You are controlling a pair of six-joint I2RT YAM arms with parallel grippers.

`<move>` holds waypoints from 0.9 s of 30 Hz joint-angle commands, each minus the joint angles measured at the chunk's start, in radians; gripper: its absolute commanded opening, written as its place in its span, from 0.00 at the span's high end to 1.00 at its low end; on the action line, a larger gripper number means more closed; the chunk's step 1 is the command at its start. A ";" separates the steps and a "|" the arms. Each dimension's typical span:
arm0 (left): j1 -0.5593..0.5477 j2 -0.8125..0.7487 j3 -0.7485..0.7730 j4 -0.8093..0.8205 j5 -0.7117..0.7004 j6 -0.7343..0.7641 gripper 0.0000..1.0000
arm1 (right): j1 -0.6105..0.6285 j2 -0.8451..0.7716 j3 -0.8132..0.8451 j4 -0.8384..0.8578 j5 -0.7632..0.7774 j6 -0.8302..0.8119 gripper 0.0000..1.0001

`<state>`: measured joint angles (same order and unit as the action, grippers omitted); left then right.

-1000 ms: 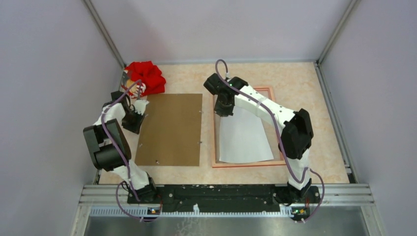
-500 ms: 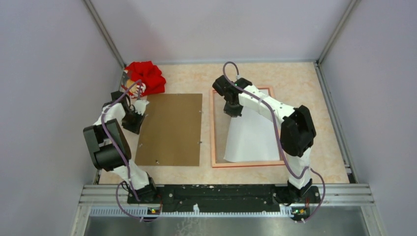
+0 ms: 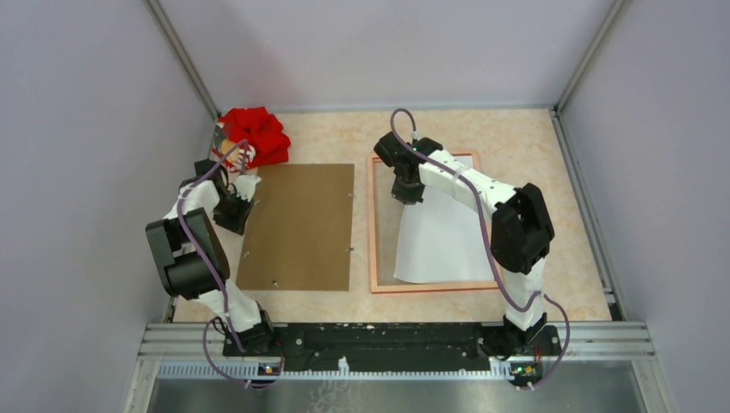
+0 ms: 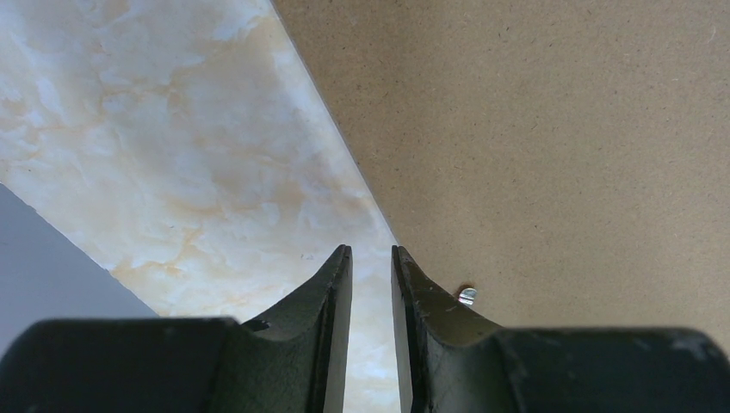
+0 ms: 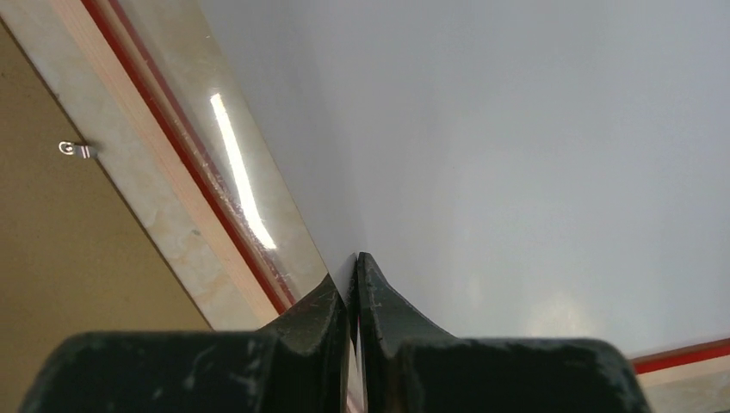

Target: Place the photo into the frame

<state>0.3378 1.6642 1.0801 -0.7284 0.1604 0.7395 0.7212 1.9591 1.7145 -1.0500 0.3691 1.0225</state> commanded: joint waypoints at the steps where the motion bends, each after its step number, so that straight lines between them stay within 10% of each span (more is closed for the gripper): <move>1: 0.001 -0.020 0.030 -0.014 0.006 0.012 0.70 | -0.004 -0.008 -0.018 0.056 -0.042 -0.049 0.91; 6: 0.002 -0.014 0.037 -0.017 0.010 0.011 0.69 | -0.004 -0.033 -0.072 0.112 -0.085 -0.079 0.79; 11: 0.002 -0.013 0.041 -0.023 0.013 0.008 0.69 | -0.003 -0.061 -0.113 0.150 -0.106 -0.098 0.40; 27: 0.002 -0.009 0.053 -0.035 0.012 0.007 0.69 | 0.016 -0.111 -0.096 0.154 -0.180 -0.208 0.12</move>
<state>0.3378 1.6642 1.0969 -0.7444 0.1604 0.7391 0.7250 1.9068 1.5982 -0.9043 0.2146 0.8612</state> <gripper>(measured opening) 0.309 0.871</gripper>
